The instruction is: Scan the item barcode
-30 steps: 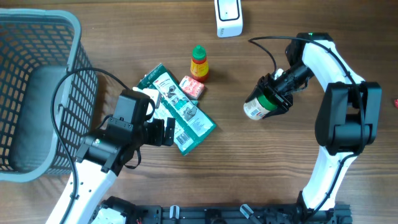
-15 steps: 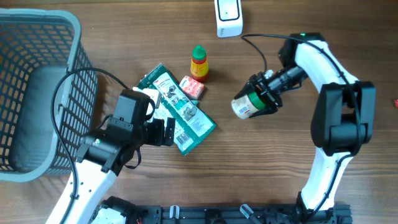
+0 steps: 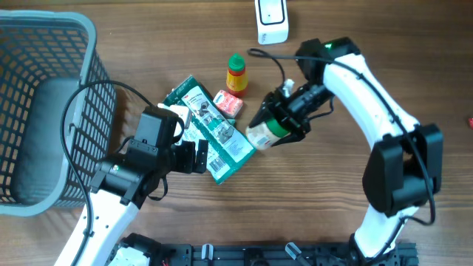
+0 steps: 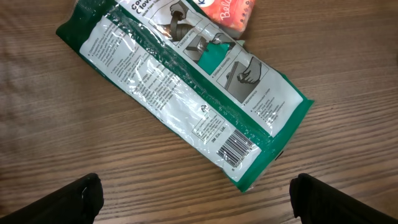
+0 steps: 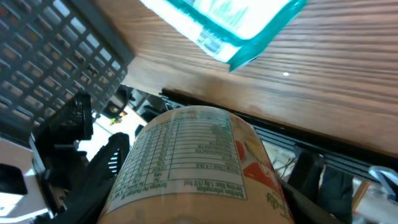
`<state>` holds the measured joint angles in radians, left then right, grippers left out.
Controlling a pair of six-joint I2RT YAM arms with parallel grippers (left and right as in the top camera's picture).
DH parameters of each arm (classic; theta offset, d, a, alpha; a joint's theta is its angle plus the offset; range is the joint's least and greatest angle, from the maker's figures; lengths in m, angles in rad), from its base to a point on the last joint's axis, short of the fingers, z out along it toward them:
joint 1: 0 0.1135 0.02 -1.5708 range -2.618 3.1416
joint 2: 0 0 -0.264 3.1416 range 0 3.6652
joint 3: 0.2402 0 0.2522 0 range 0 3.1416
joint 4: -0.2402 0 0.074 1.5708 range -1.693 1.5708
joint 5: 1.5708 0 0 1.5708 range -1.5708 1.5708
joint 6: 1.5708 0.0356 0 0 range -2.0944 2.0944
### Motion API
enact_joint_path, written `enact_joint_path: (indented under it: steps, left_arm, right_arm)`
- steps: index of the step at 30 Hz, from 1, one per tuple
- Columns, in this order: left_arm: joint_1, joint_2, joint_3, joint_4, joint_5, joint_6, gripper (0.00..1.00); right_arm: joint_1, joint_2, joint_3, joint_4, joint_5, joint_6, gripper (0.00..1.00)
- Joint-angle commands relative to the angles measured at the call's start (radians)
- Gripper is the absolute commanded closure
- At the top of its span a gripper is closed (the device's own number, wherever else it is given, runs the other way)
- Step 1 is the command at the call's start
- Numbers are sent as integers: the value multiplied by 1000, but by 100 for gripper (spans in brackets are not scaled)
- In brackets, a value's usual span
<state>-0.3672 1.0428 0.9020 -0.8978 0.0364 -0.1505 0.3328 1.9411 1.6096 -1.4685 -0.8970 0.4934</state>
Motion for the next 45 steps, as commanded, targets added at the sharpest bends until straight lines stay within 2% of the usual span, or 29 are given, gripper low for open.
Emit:
enact_joint_path:
  steps: [1,5,13,16,22,26,31,34,42,45]
  left_arm:
    - [6,0,-3,-1,15,16,0]
    - [6,0,-3,-1,15,16,0]
    - [6,0,-3,-1,15,16,0]
    - [6,0,-3,-1,15,16,0]
    - [6,0,-3,-1,15,16,0]
    - [6,0,-3,-1,15,16,0]
    - [6,0,-3,-1,15,16,0]
    - [6,0,-3,-1,15,16,0]
    - [6,0,-3,-1,15,16,0]
    - [6,0,-3,-1,15,16,0]
  right_arm:
    - [49,-55,0,42,-14,103,53]
    - [52,-63,0,50,54,143,53]
    - [45,-131,0,14,139,108,58]
    - [40,-220,0,-13,274,156,62]
    - [39,-489,0,28,596,270,57]
    - [39,-640,-1,122,930,320,56]
    - [39,-682,-36,227,1118,320,57]
    - [39,-669,-116,321,1175,319,60]
    - [39,-617,-418,760,1196,290,62]
    - [39,-571,-466,897,1204,217,61]
